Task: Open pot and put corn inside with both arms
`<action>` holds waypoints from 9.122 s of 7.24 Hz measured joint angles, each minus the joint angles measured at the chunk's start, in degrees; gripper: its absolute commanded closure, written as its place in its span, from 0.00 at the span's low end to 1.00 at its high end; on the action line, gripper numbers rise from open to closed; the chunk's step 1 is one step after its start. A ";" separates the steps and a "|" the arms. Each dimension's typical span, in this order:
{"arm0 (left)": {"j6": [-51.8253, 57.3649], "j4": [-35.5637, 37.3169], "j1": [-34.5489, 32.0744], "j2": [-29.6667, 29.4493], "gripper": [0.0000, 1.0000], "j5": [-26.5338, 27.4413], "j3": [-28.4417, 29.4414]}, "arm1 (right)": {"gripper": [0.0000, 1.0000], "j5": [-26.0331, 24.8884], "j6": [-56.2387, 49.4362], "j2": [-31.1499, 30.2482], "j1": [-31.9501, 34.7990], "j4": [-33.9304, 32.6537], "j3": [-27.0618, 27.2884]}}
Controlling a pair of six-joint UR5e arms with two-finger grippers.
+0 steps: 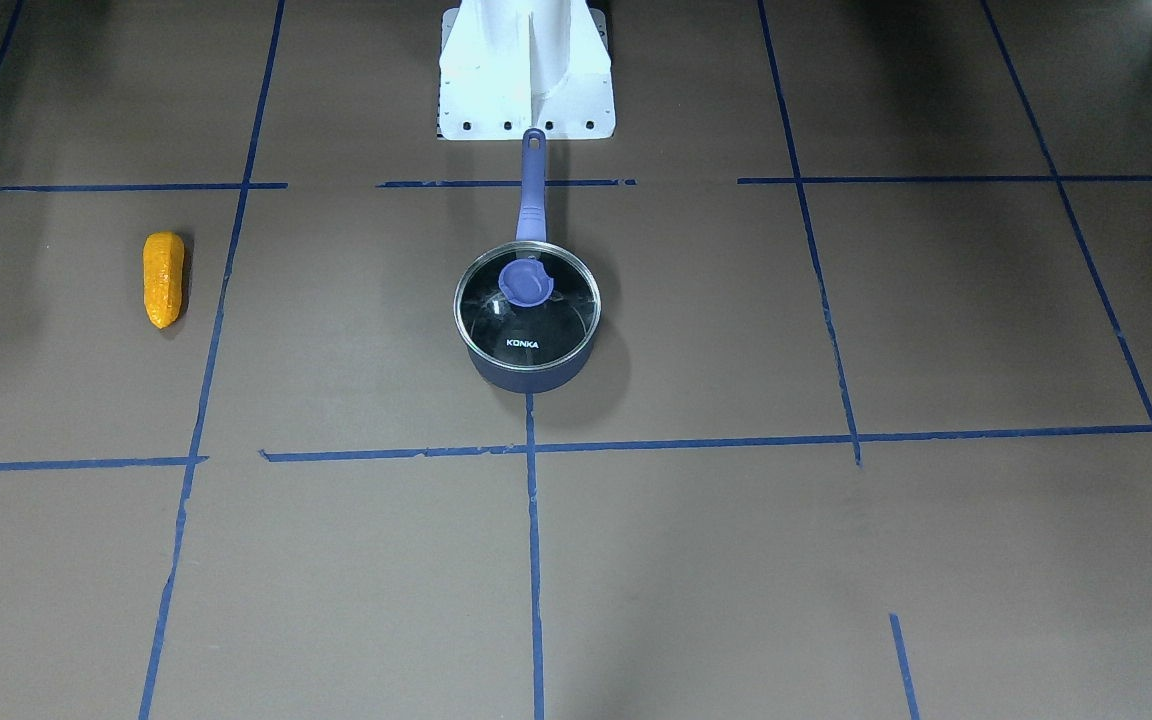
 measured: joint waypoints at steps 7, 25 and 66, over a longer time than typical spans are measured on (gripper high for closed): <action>-7.05 -0.16 9.19 -5.25 0.00 -4.08 -3.93 | 0.00 2.28 0.01 -0.15 -0.02 0.31 0.27; -53.78 1.35 59.15 -66.43 0.02 27.07 19.84 | 0.00 3.12 0.14 -0.22 -0.40 4.74 -0.91; -31.91 -4.41 29.08 -12.74 0.00 8.56 -8.68 | 1.00 -15.99 71.74 22.21 -47.47 24.23 2.53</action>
